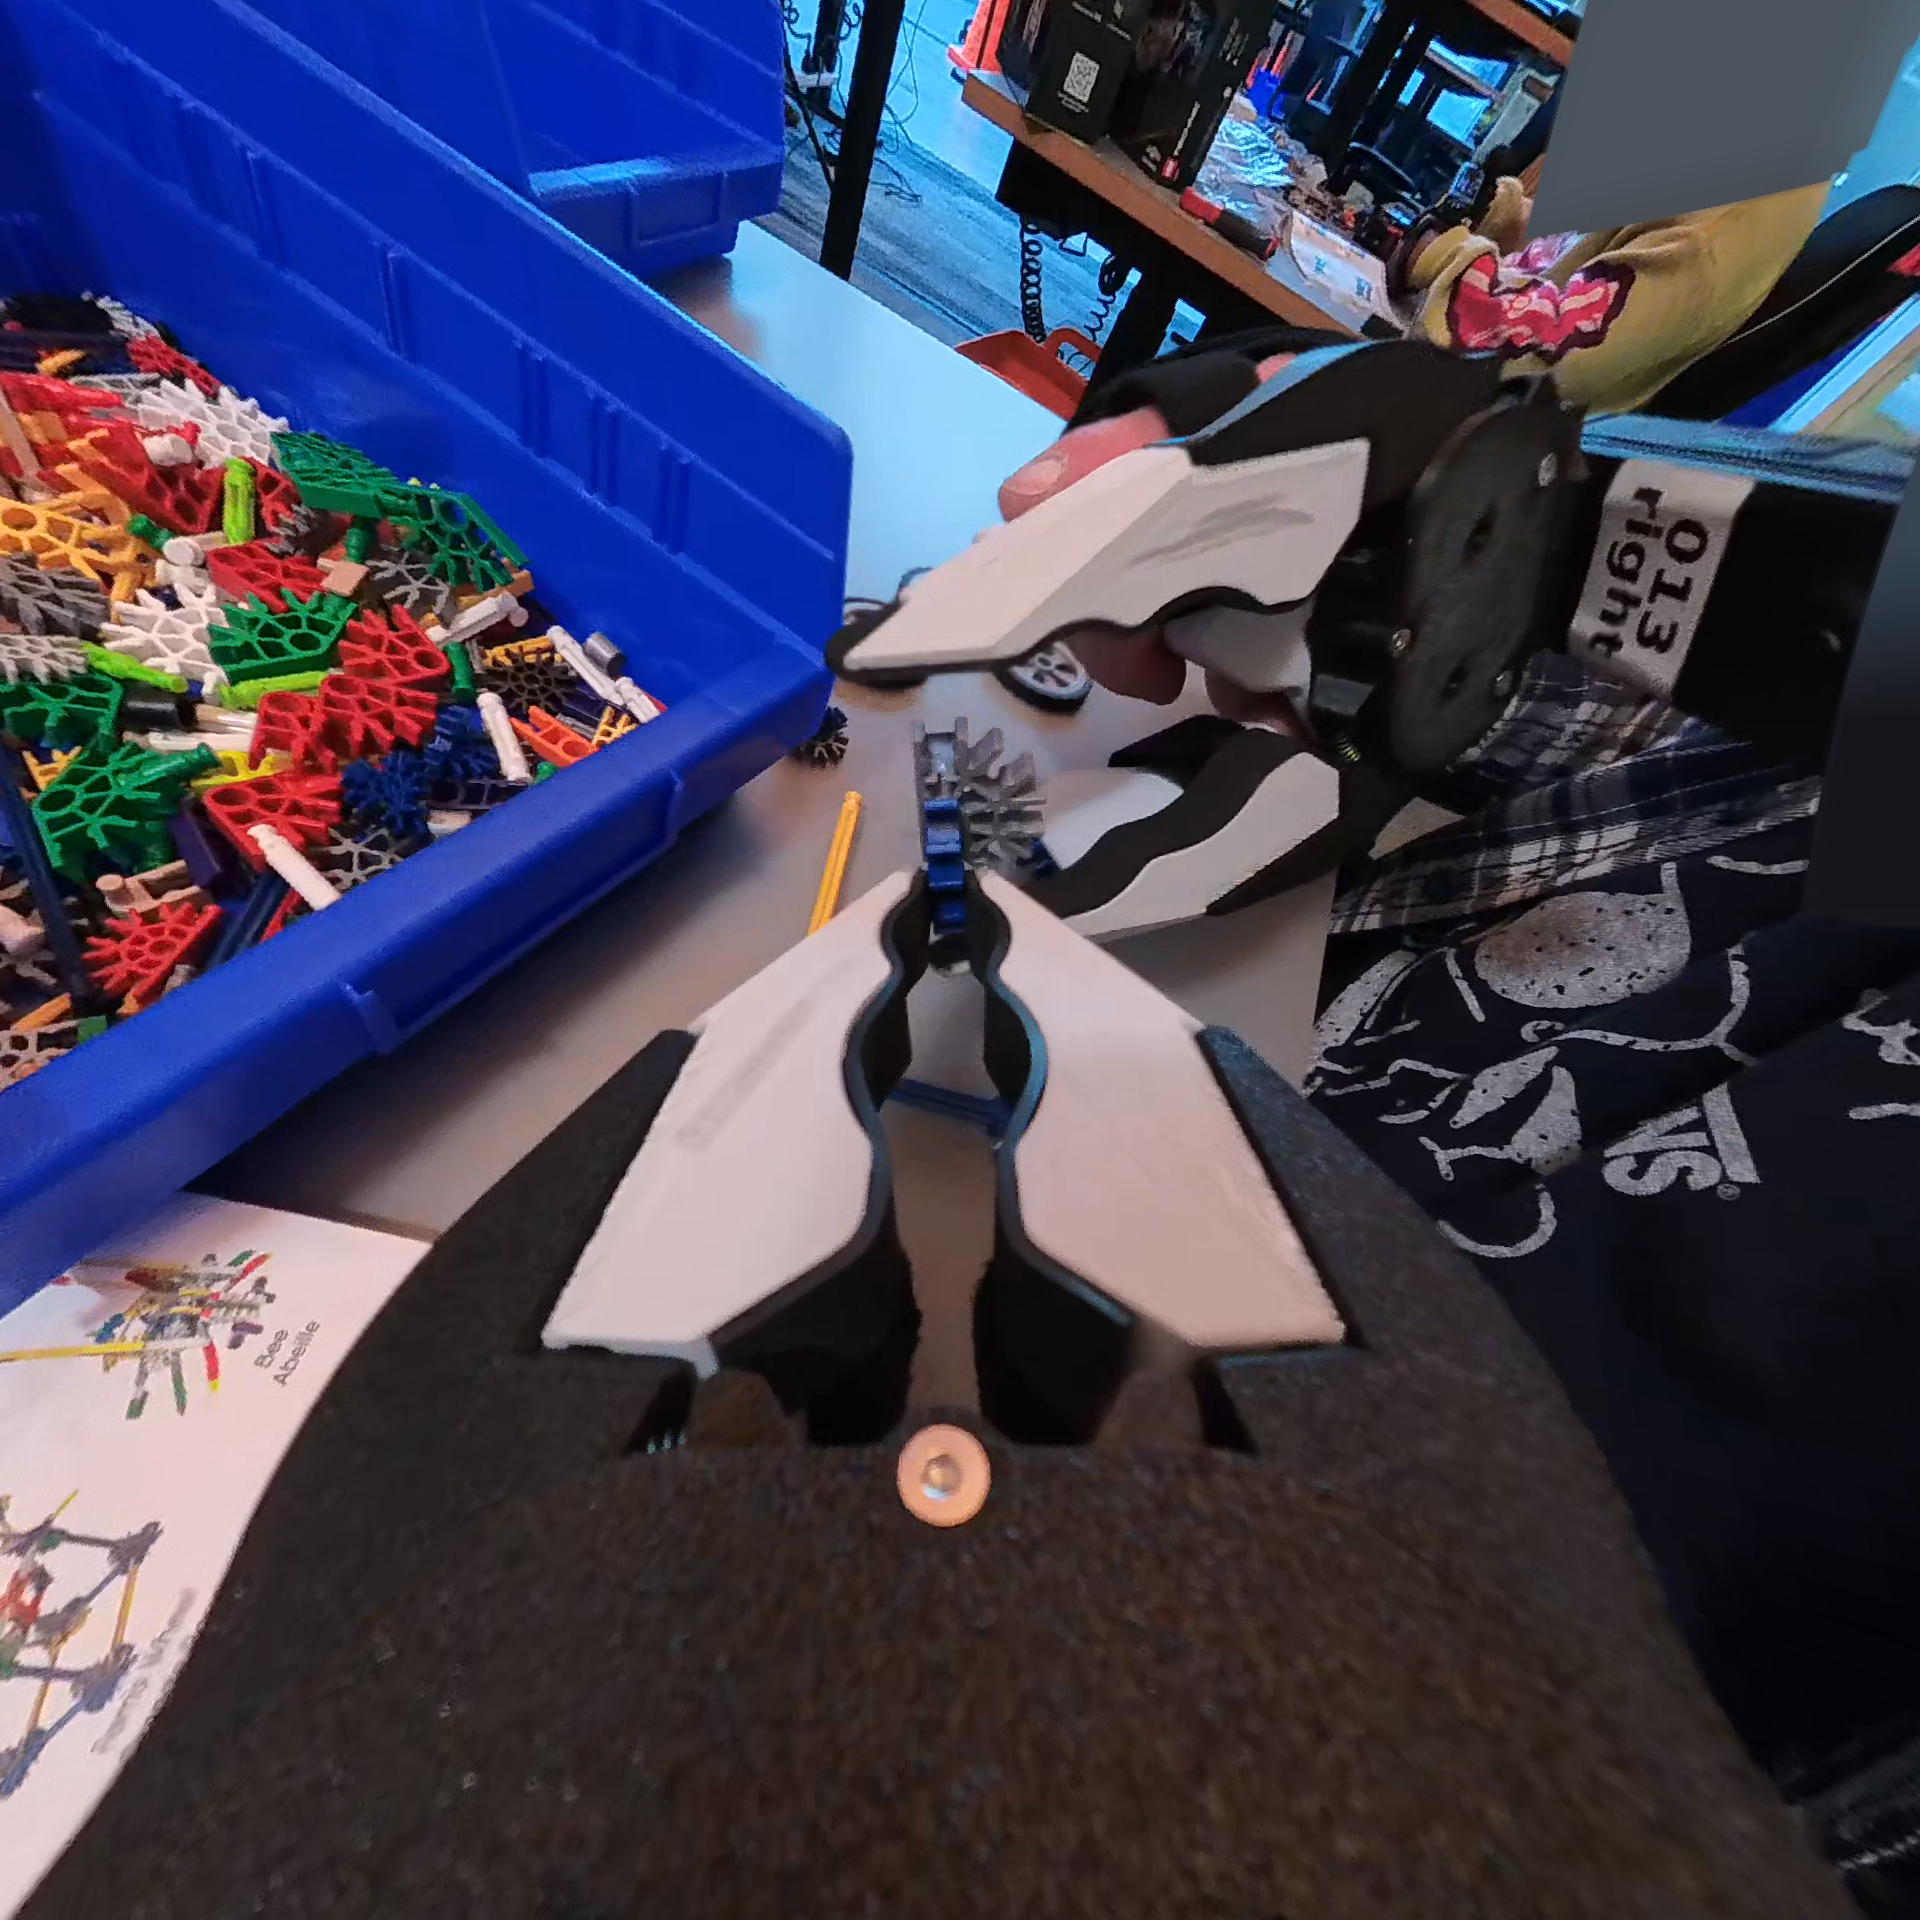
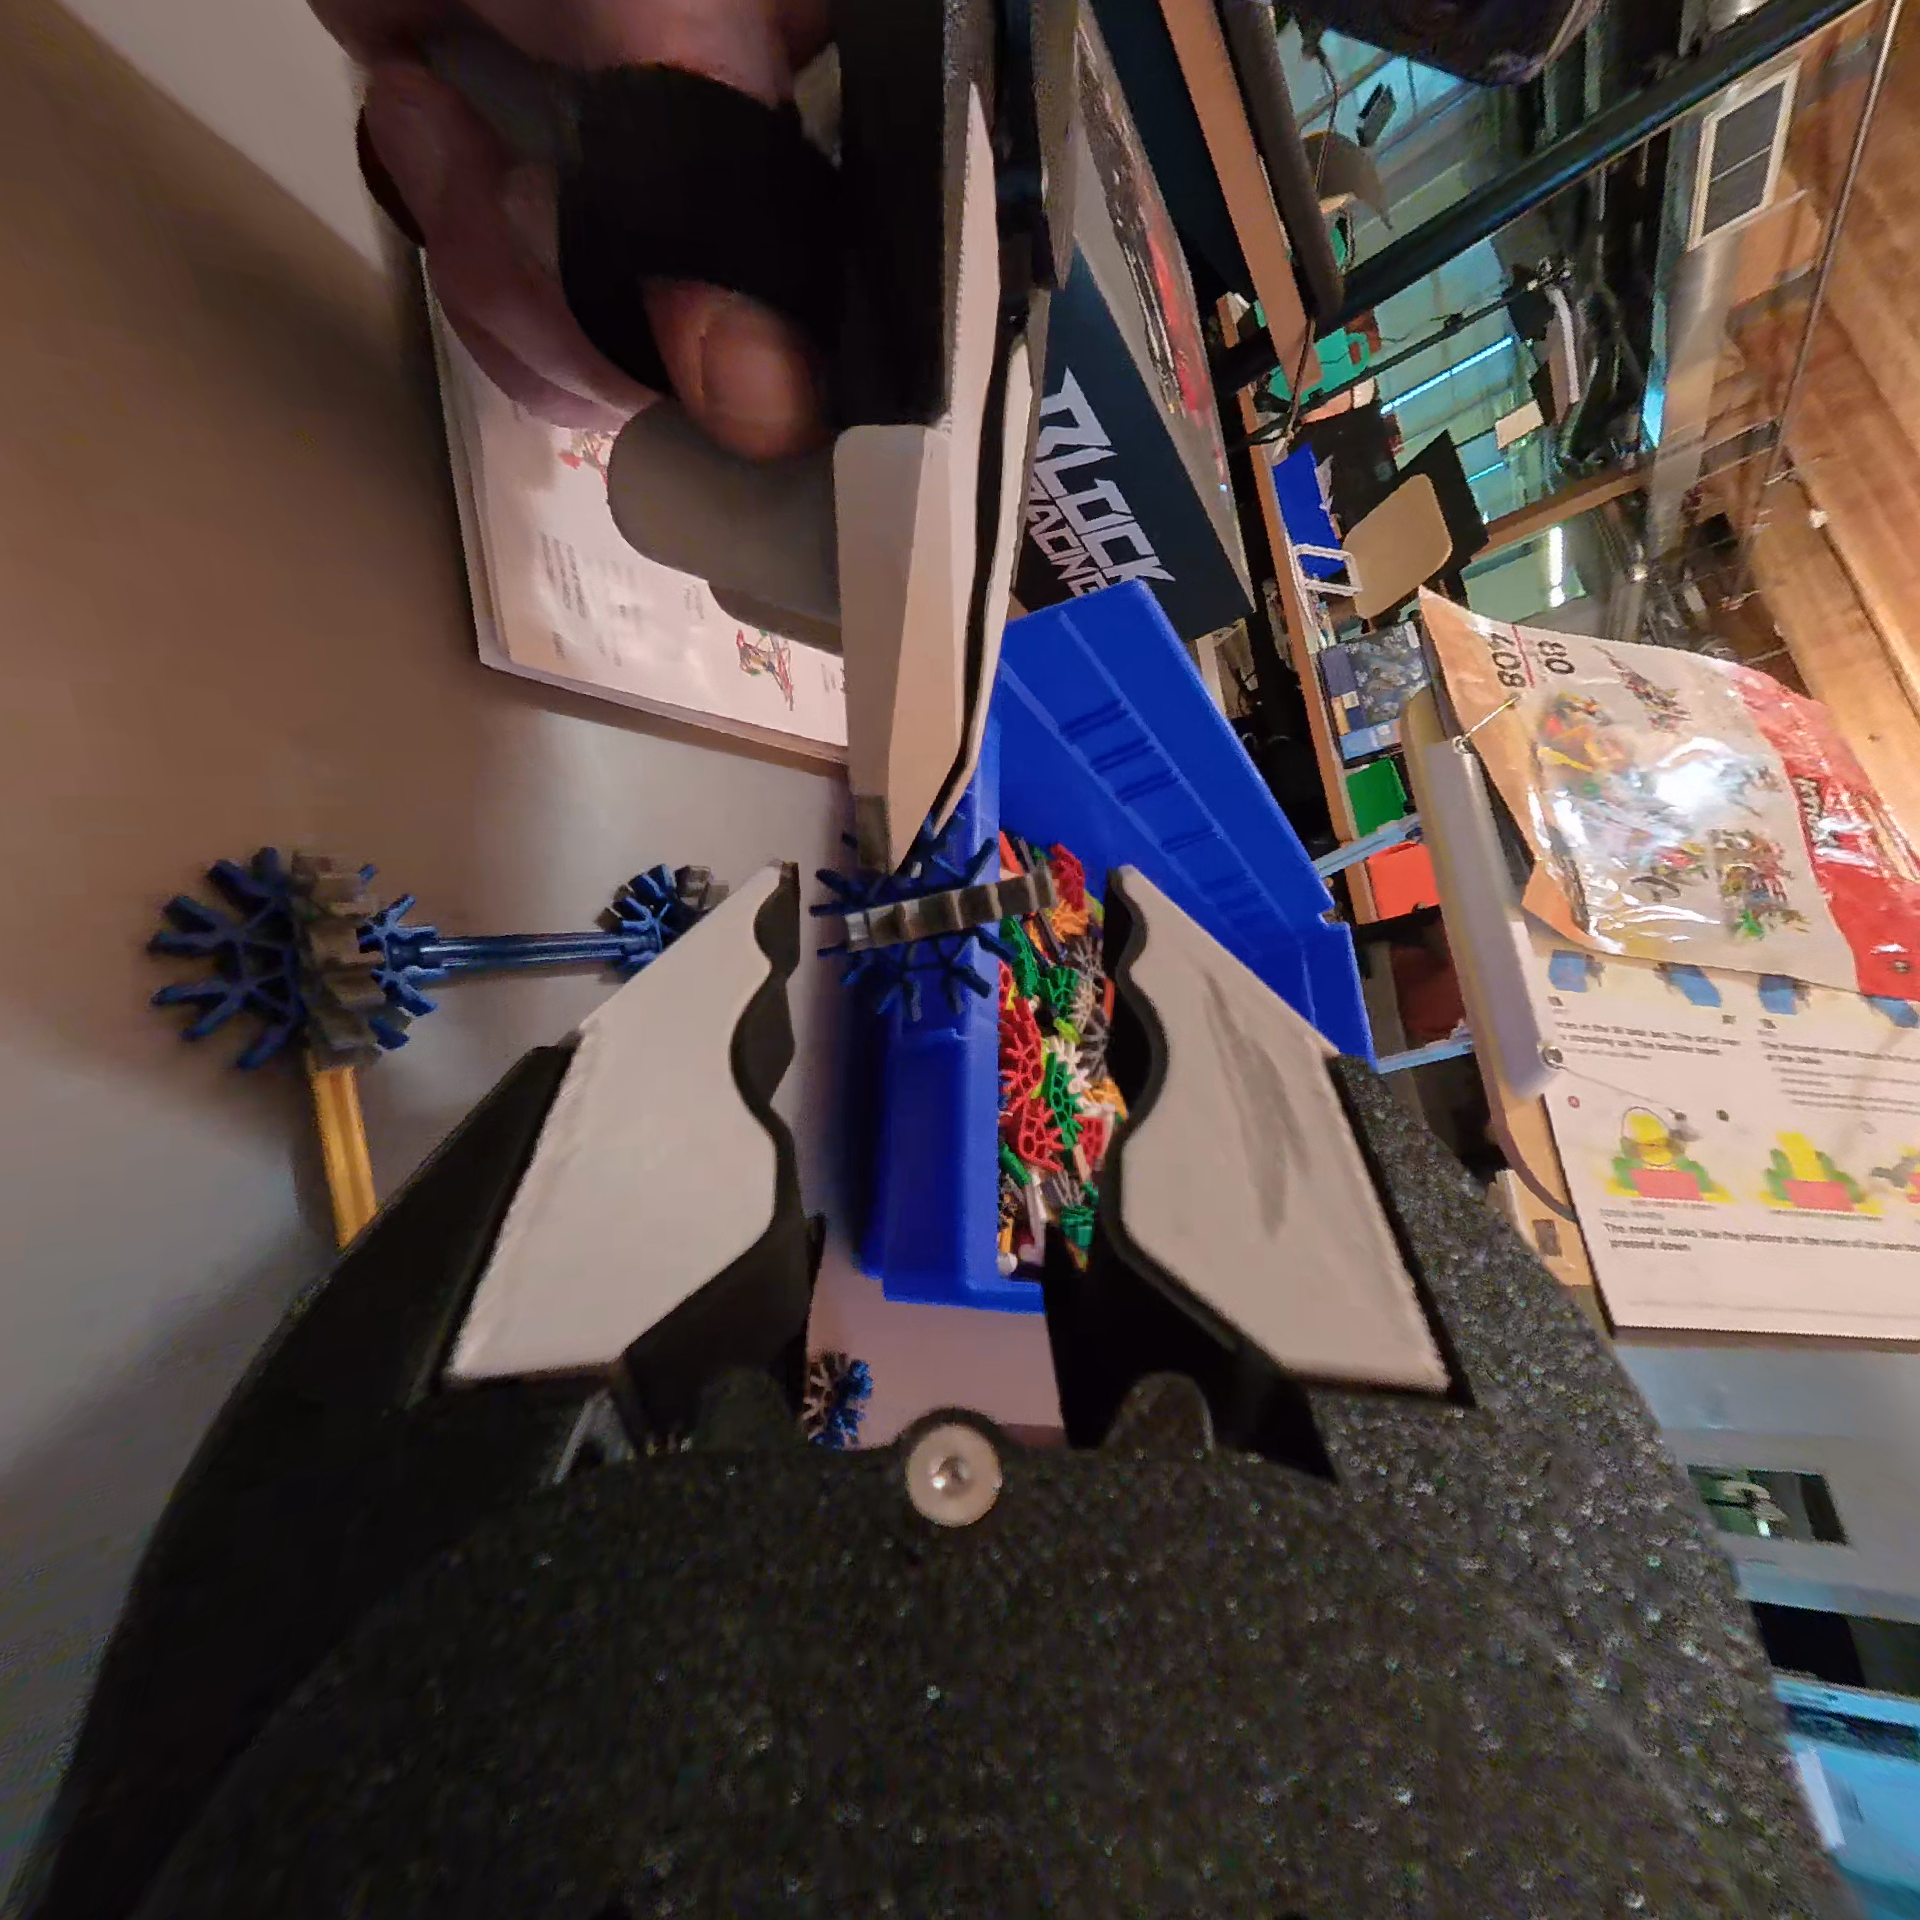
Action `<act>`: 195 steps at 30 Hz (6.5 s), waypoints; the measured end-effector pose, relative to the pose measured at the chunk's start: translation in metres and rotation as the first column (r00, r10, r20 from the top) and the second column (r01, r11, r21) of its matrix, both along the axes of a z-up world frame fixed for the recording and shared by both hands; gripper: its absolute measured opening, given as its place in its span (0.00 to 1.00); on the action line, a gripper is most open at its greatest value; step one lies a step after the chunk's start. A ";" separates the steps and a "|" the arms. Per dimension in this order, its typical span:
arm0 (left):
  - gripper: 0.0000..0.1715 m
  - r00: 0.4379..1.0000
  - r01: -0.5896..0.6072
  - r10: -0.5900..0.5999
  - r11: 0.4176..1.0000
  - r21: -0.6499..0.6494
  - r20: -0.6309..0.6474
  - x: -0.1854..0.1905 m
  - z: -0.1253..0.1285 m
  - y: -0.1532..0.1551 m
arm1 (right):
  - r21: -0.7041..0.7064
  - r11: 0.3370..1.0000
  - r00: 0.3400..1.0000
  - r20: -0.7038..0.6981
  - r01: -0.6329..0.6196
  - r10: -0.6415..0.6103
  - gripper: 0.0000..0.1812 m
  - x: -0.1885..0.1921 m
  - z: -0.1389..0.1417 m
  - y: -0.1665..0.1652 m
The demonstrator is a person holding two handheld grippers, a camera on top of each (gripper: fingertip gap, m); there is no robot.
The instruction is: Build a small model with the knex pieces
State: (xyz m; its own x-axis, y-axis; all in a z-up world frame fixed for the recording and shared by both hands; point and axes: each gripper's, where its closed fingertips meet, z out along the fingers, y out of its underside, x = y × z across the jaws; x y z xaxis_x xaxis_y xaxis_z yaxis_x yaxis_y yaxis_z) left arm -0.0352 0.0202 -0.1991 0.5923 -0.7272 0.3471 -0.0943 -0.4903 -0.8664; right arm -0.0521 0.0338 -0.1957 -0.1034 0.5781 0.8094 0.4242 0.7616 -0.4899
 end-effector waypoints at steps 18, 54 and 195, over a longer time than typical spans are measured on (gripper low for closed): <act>0.01 0.992 0.038 -0.028 0.996 -0.079 0.123 0.008 0.003 -0.001 | 0.004 0.999 0.997 0.072 -0.037 0.037 0.21 0.004 -0.004 -0.004; 0.14 0.864 0.054 -0.044 0.999 0.005 -0.502 0.022 -0.060 0.023 | -0.651 0.706 0.941 0.331 0.278 -0.066 0.21 0.085 -0.050 0.035; 0.00 0.770 -0.222 0.221 0.972 0.074 -0.599 -0.139 -0.082 -0.040 | -0.436 0.795 0.738 0.674 0.422 -0.022 0.21 0.128 -0.080 0.027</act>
State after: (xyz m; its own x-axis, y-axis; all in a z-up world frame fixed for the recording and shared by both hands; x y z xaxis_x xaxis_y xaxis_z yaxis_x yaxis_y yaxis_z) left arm -0.1745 -0.0194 -0.2816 0.8248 -0.5500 -0.1314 -0.4826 -0.5635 -0.6705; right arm 0.0756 0.0607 -0.2758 -0.2583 0.9527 0.1603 0.8923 0.2989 -0.3383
